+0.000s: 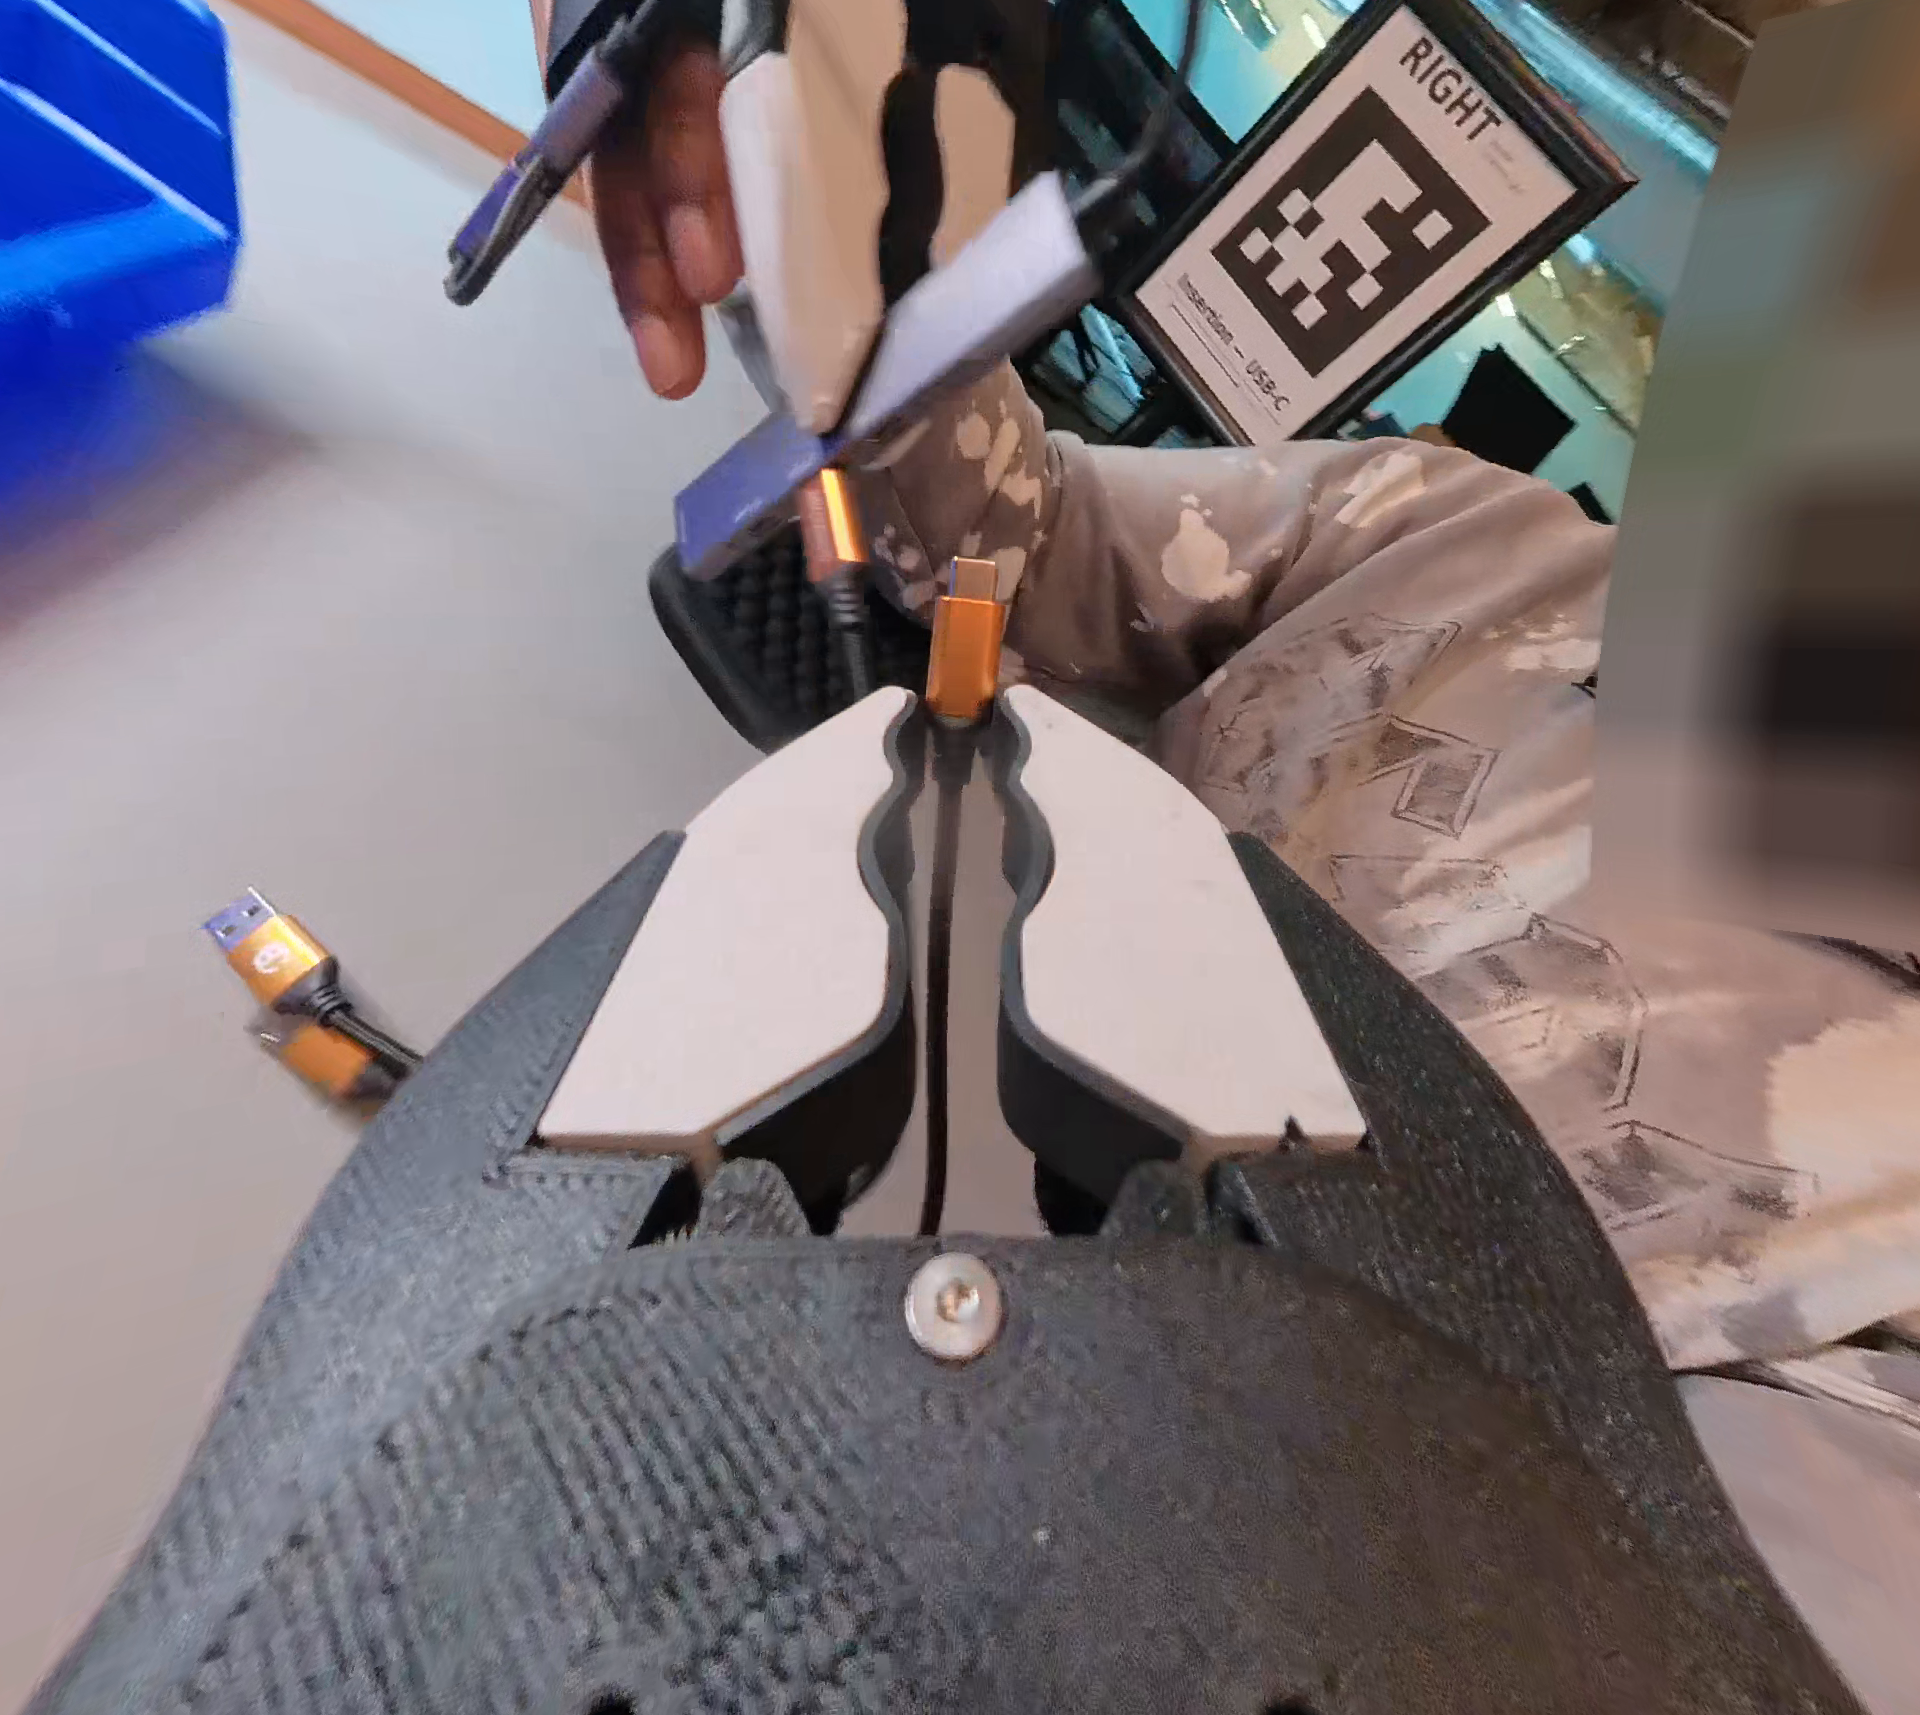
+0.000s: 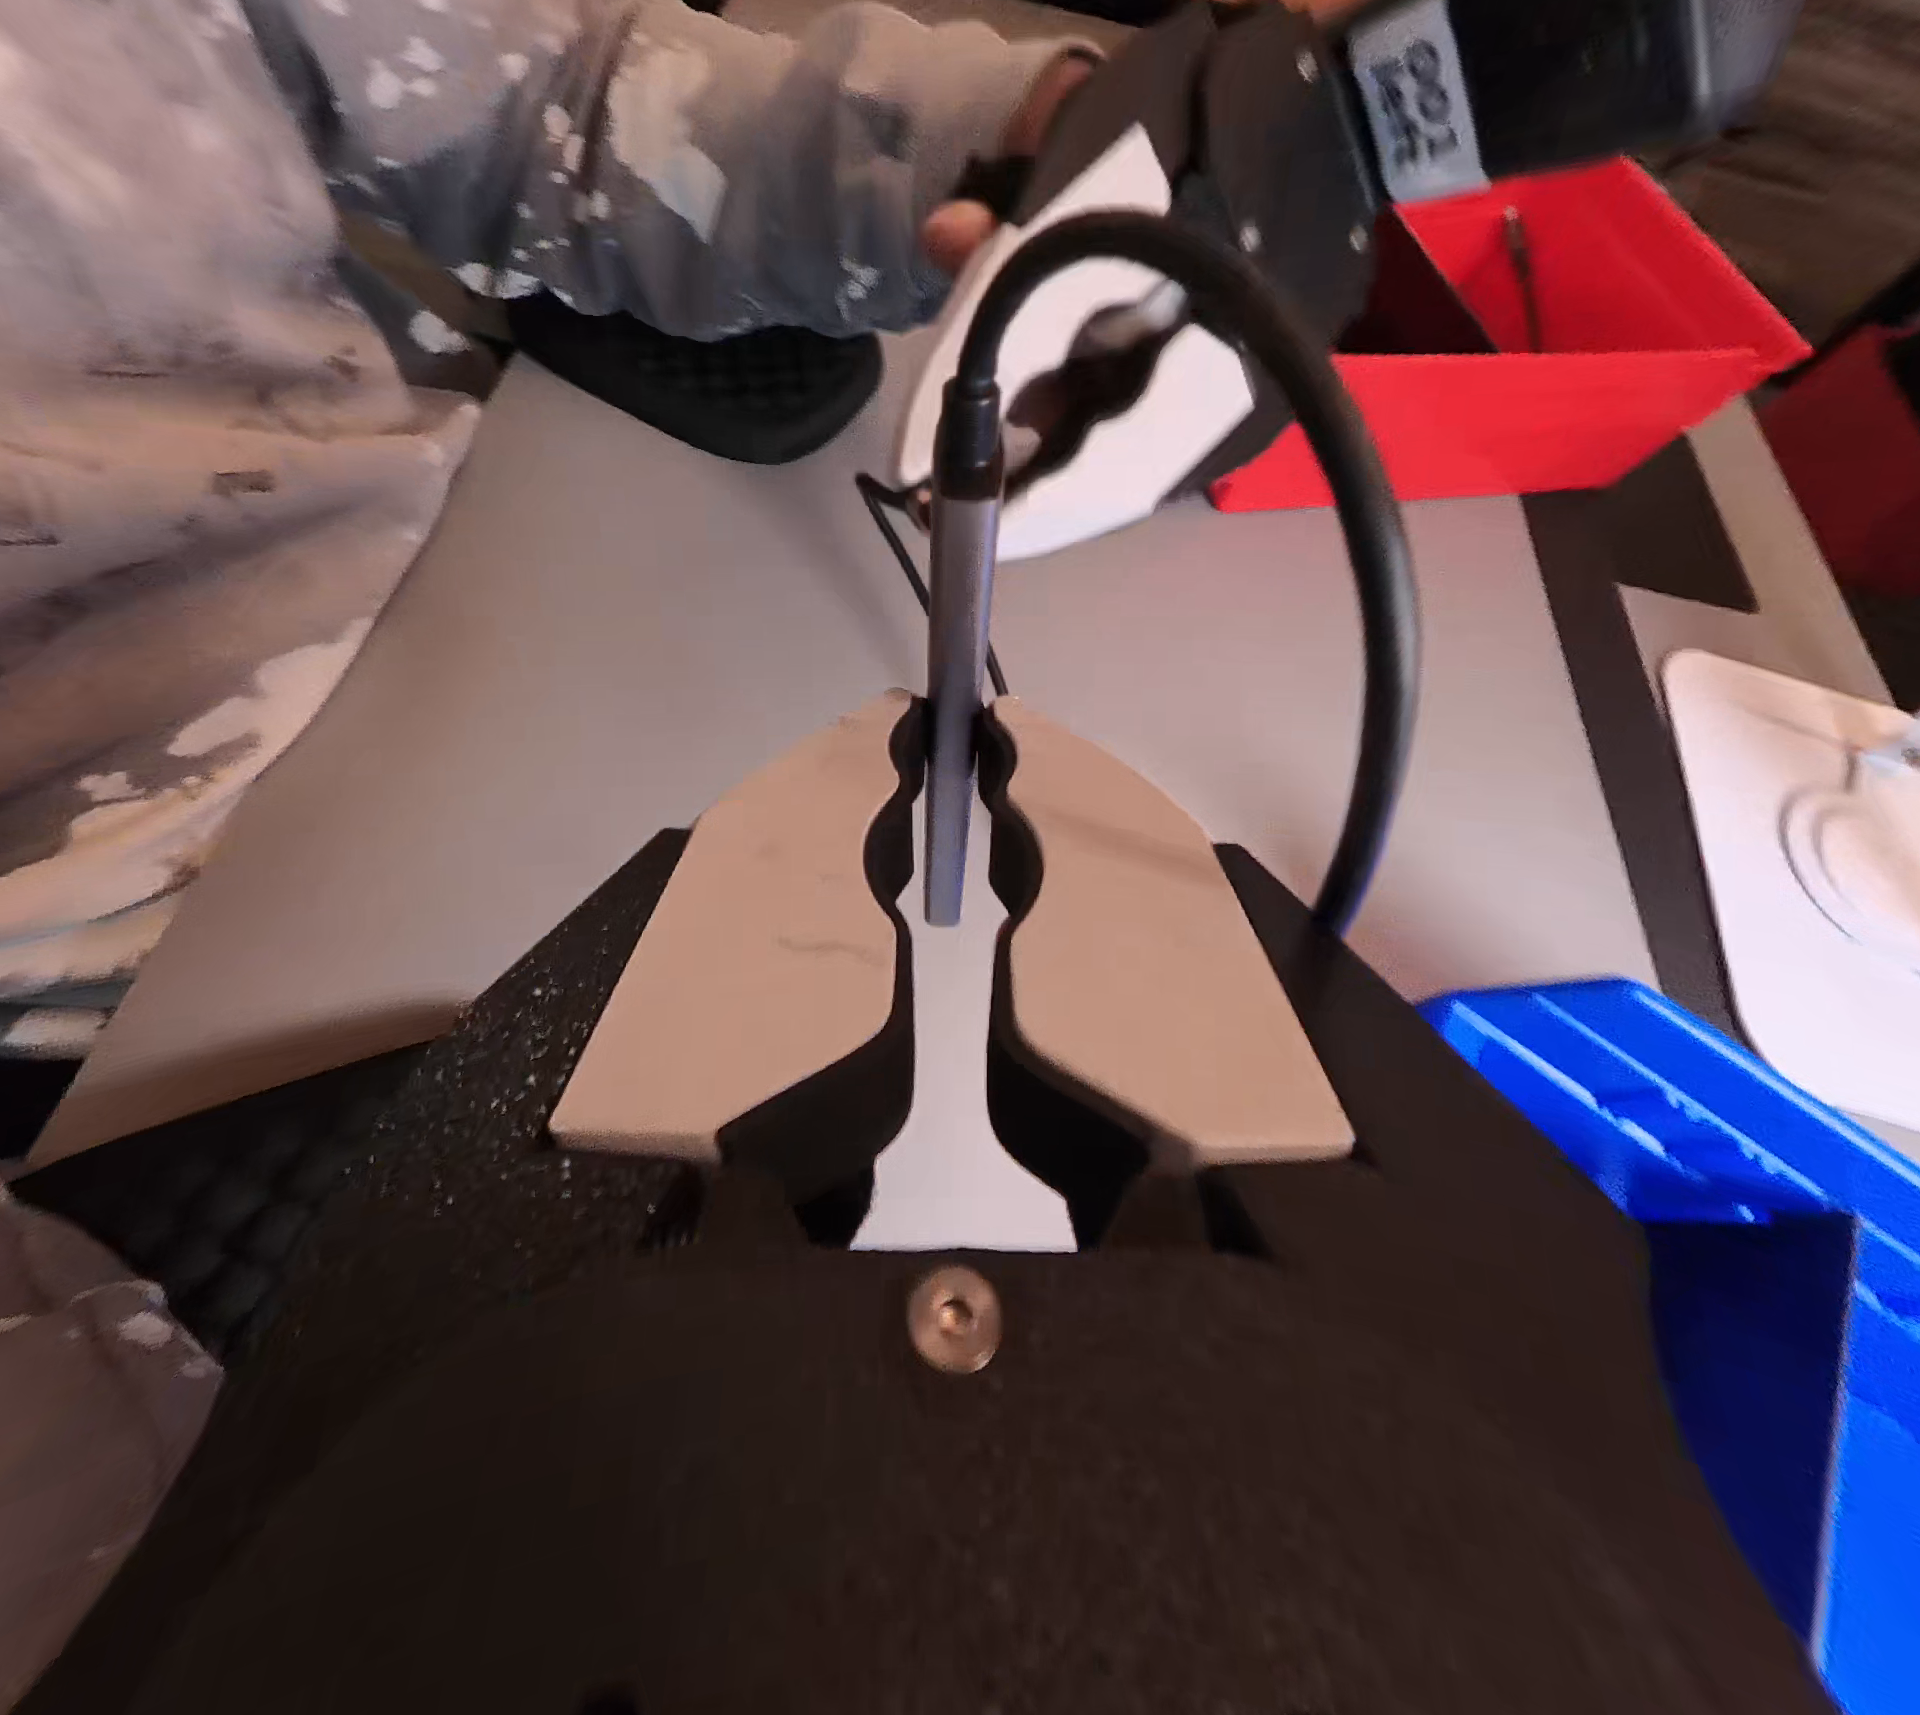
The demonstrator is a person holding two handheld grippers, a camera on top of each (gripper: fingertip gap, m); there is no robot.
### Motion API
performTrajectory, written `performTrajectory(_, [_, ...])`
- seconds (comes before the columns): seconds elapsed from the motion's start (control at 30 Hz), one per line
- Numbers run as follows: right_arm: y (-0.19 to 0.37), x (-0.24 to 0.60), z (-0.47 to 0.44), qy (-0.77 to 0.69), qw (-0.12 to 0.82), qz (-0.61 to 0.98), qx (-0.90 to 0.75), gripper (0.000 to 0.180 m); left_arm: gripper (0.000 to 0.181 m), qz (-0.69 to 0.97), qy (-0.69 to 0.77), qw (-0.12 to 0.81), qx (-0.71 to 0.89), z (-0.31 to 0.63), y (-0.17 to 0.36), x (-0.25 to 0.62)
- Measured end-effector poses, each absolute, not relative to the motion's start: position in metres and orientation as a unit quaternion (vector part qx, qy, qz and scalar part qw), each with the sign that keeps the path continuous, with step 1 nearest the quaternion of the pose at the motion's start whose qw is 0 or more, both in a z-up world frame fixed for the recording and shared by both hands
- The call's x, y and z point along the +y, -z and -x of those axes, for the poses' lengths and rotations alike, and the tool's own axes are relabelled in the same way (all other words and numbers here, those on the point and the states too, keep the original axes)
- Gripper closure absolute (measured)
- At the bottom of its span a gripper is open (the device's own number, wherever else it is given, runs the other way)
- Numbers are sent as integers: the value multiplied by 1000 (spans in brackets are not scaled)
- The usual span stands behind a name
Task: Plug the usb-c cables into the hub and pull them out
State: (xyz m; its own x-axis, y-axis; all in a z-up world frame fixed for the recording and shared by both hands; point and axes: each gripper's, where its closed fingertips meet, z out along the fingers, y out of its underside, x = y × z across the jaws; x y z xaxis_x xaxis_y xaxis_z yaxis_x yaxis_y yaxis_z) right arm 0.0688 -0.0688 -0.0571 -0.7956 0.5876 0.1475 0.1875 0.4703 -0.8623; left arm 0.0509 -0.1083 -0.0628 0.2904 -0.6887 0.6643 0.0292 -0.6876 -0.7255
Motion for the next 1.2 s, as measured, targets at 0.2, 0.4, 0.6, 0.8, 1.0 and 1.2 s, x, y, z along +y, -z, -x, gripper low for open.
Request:
performTrajectory(0.2, [67,-92,-71,-450,183,200,-851,171,168,706,599,291,240,-67,64,-118])
performTrajectory(0.4, [72,-103,-71,-433,180,185,-864,171,168,704,613,263,243,-67,73,-125])
performTrajectory(0.6, [76,-103,-69,-402,194,185,-875,171,168,707,618,245,241,-66,80,-127])
performTrajectory(0.8, [82,-102,-68,-371,198,187,-888,171,168,713,620,230,236,-66,89,-126])
performTrajectory(1.0, [86,-105,-69,-342,205,173,-901,171,169,712,628,208,234,-69,96,-128])
performTrajectory(1.2, [92,-103,-69,-338,194,177,-904,171,168,712,634,198,228,-68,102,-126])
